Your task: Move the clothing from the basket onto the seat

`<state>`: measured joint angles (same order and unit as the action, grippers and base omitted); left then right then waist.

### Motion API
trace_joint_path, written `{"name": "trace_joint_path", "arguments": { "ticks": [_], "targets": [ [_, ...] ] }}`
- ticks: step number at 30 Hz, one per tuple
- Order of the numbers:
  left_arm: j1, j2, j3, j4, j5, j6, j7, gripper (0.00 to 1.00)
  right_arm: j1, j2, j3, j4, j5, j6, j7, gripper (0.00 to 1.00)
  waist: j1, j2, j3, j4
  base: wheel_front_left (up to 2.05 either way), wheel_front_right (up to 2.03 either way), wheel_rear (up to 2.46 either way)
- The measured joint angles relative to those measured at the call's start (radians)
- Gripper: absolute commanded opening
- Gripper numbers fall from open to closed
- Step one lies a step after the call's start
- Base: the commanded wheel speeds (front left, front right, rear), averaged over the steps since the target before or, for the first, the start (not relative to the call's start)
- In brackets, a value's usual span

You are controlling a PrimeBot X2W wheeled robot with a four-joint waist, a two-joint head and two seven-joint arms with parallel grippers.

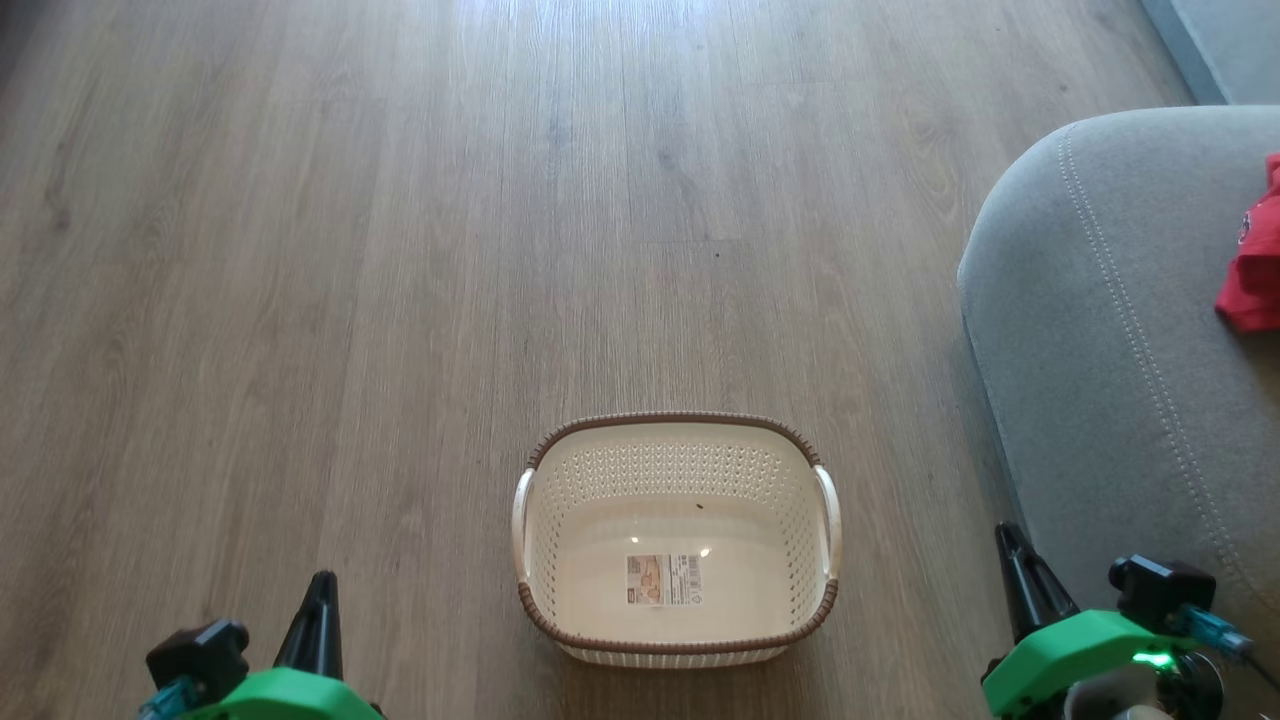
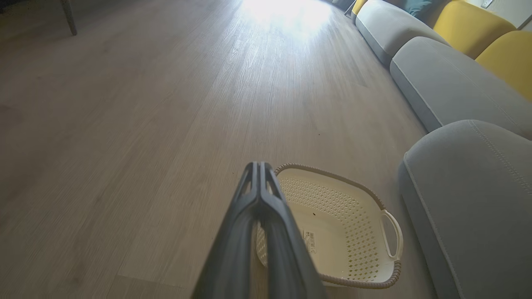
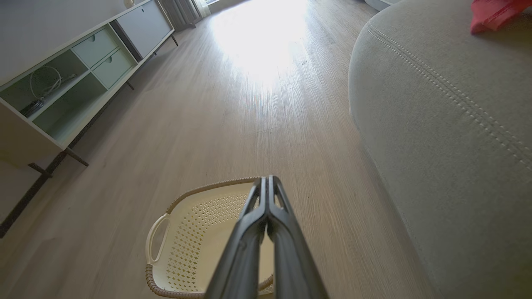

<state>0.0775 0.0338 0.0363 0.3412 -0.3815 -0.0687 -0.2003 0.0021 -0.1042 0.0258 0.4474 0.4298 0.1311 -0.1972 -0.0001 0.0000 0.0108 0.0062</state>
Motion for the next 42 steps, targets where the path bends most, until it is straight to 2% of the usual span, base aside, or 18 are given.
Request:
{"name": "trace_joint_path", "arguments": {
  "ticks": [42],
  "targets": [
    [-0.048,0.001,0.016,-0.022,-0.483,-0.025,0.122,0.00,-0.015,0.019,-0.062,-0.064,0.465,0.000,0.122,0.00,0.0000,0.0000,-0.003,-0.002,0.00,0.00,0.00]
  ]
}}
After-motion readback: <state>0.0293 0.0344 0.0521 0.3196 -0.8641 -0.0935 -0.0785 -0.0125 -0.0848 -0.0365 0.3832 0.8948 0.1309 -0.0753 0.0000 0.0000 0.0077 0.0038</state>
